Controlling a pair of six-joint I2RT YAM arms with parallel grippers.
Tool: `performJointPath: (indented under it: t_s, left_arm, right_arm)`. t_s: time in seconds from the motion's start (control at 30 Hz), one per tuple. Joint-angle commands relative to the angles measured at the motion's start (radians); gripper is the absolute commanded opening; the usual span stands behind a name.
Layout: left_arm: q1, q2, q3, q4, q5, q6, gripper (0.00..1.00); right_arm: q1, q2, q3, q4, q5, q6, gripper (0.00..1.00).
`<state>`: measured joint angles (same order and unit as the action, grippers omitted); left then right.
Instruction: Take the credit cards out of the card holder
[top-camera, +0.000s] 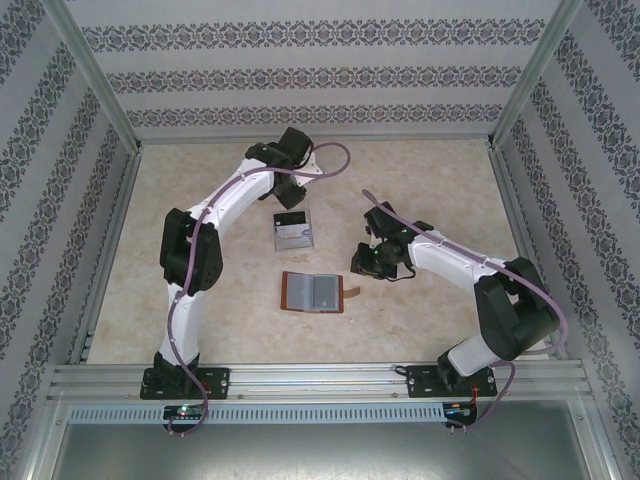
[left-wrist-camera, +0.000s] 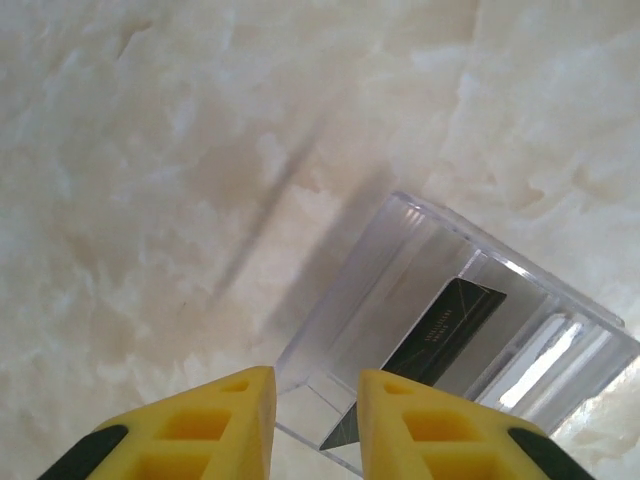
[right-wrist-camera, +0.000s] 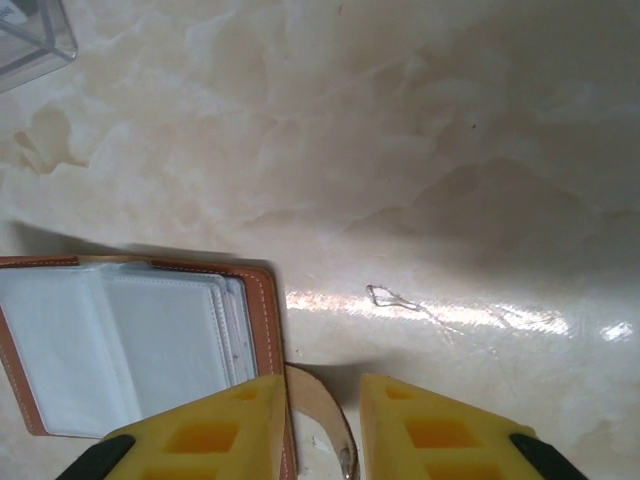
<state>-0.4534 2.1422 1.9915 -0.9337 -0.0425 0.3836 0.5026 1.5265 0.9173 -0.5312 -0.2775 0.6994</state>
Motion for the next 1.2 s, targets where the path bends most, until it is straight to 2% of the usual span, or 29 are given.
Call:
performJointPath:
  t_s: [0.0, 0.1, 0.17, 0.43, 0.63, 0.73, 0.93, 1.17]
  left_arm:
    - [0.024, -0.030, 0.019, -0.052, -0.045, -0.252, 0.22]
    - [0.023, -0.040, 0.033, -0.112, -0.073, -0.367, 0.19]
    - [0.023, -0.070, -0.002, -0.099, -0.039, -0.421, 0.19]
    - [0.019, -0.193, -0.182, 0.018, 0.240, -0.578, 0.18]
    - [-0.030, -0.192, -0.194, -0.069, 0.265, -0.725, 0.18]
    - [-0.076, -0.214, -0.257, -0.047, 0.290, -0.762, 0.20]
    - [-0.150, -0.268, -0.425, 0.064, 0.420, -0.871, 0.21]
    - [-0.222, -0.302, -0.596, 0.191, 0.501, -0.988, 0.22]
  right_arm:
    - [0.021, -0.029, 0.015, -0.001, 0.010, 0.022, 0.27]
    - [0.032, -0.039, 0.006, 0.019, -0.010, 0.039, 0.27]
    - [0.037, -0.043, -0.001, 0.033, -0.020, 0.051, 0.27]
    - [0.053, -0.044, -0.029, 0.091, -0.085, 0.091, 0.27]
    - [0.063, -0.017, -0.050, 0.142, -0.153, 0.112, 0.27]
    - [0.068, 0.001, -0.057, 0.158, -0.167, 0.115, 0.27]
    - [0.071, 0.023, -0.060, 0.150, -0.143, 0.100, 0.27]
    - [0.062, 0.006, -0.060, 0.099, -0.071, 0.072, 0.27]
